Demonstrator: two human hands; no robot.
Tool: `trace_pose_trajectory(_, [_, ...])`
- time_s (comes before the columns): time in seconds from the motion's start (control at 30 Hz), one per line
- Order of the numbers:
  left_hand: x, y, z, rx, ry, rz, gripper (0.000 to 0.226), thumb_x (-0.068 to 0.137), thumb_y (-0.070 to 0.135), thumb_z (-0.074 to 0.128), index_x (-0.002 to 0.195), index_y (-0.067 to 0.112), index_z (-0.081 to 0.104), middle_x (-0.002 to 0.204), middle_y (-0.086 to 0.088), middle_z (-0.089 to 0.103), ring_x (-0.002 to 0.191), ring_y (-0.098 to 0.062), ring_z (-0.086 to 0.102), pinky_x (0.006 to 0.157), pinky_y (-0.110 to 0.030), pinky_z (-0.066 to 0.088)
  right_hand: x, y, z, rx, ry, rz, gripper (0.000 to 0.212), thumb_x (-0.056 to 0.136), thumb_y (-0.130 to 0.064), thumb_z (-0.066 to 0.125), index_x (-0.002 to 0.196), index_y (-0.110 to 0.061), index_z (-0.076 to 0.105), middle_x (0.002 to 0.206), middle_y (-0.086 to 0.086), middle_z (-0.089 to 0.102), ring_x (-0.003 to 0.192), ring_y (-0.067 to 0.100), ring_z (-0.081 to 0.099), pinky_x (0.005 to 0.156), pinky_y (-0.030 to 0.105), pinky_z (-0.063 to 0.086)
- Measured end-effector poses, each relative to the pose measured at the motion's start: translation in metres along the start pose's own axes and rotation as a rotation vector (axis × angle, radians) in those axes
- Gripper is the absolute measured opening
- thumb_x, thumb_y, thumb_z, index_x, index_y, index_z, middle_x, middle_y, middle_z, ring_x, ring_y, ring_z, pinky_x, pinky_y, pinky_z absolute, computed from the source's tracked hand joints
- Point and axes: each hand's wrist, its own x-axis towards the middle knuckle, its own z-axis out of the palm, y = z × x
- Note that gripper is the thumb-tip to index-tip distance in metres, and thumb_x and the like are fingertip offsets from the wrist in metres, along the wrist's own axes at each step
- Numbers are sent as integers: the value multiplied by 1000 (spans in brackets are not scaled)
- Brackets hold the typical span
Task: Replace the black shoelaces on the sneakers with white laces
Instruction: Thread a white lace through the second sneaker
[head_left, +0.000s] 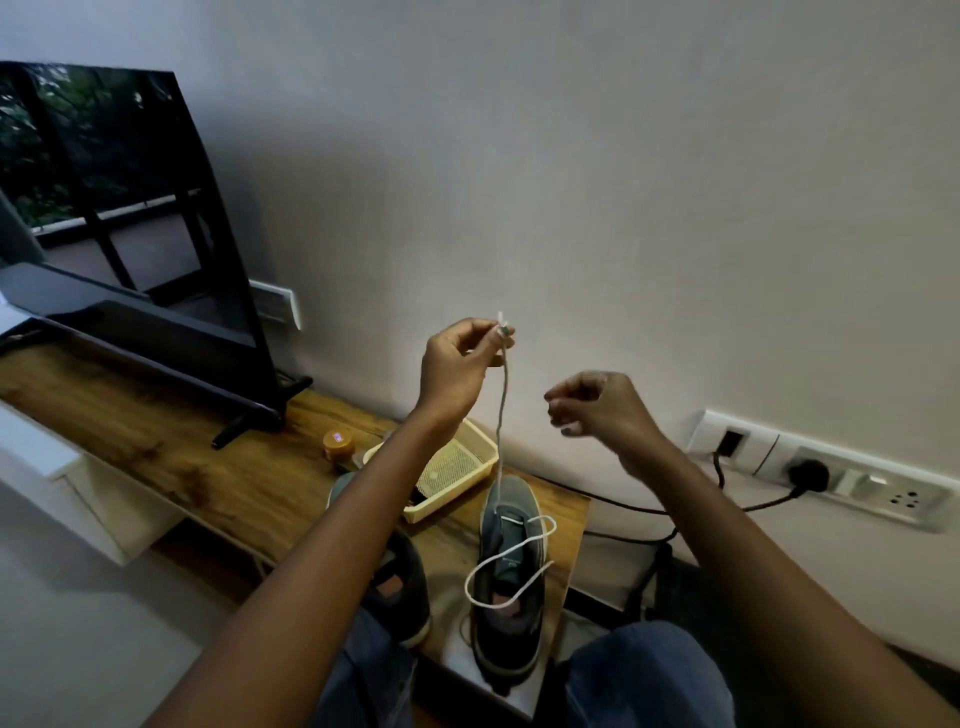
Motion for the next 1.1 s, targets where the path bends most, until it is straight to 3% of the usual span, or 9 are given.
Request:
trace_pose_trajectory(0.17, [0, -48, -12, 39, 93, -118, 11, 96, 14, 55, 100, 7, 63, 80, -4, 66, 71, -15, 62, 59, -19, 50, 1, 88, 29, -153, -41, 156, 25, 84, 3, 64, 68, -16, 65, 63, 1, 63, 58, 12, 56, 57, 24, 47])
trace_pose_trajectory(0.3, [-8, -113, -18, 284, 27, -280, 7, 92, 13, 59, 96, 18, 59, 75, 1, 60, 70, -22, 61, 74, -36, 51, 5, 143, 52, -293, -41, 207, 15, 83, -2, 66, 72, -13, 70, 72, 3, 68, 69, 16, 62, 66, 25, 44])
trace_pose_trajectory(0.37, [-14, -144, -17, 440, -39, -390, 15, 89, 19, 62, 104, 20, 57, 78, -4, 61, 83, -32, 63, 78, -37, 48, 9, 164, 62, -373, -41, 188, 7, 84, -7, 67, 82, -6, 73, 84, 8, 72, 80, 21, 66, 67, 26, 42])
trace_pose_trajectory(0.47, [-28, -184, -10, 627, -203, -509, 33, 88, 31, 61, 118, 19, 53, 99, -11, 66, 97, -33, 63, 80, -36, 47, 15, 185, 73, -469, -42, 162, 10, 86, -11, 64, 89, -8, 73, 90, 8, 72, 85, 22, 65, 67, 26, 41])
trace_pose_trajectory(0.6, [-44, -223, 7, 796, -263, -484, 33, 88, 39, 61, 116, 22, 63, 115, -3, 68, 108, -25, 61, 90, -37, 49, 21, 206, 84, -593, -51, 67, 16, 87, -13, 61, 97, -9, 73, 103, 10, 70, 99, 27, 60, 81, 33, 44])
trace_pose_trajectory(0.7, [-47, -238, 16, 855, -232, -427, 28, 91, 36, 61, 114, 20, 68, 111, -5, 70, 105, -25, 63, 85, -33, 50, 22, 214, 91, -750, -50, -50, 22, 91, -20, 57, 109, -15, 70, 114, 4, 66, 109, 29, 52, 88, 40, 40])
trace_pose_trajectory(0.77, [-48, -243, 18, 835, -179, -388, 22, 91, 32, 62, 107, 18, 72, 104, -7, 72, 98, -25, 66, 81, -35, 51, 22, 213, 93, -826, -48, -71, 26, 94, -23, 52, 116, -22, 66, 121, -3, 62, 115, 23, 46, 88, 36, 31])
trace_pose_trajectory(0.9, [-49, -252, 20, 808, -138, -369, 15, 91, 25, 62, 95, 13, 72, 93, -9, 73, 89, -28, 66, 74, -36, 50, 22, 213, 94, -837, -79, 1, 30, 95, -29, 48, 122, -27, 61, 127, -6, 59, 123, 17, 38, 82, 33, 17])
trace_pose_trajectory(1.1, [-48, -252, 19, 689, -62, -440, 10, 88, 17, 60, 83, 9, 61, 83, -10, 68, 81, -28, 61, 67, -34, 39, 22, 215, 91, -832, -80, 107, 30, 93, -29, 47, 118, -26, 64, 121, -4, 63, 123, 17, 37, 86, 36, 19])
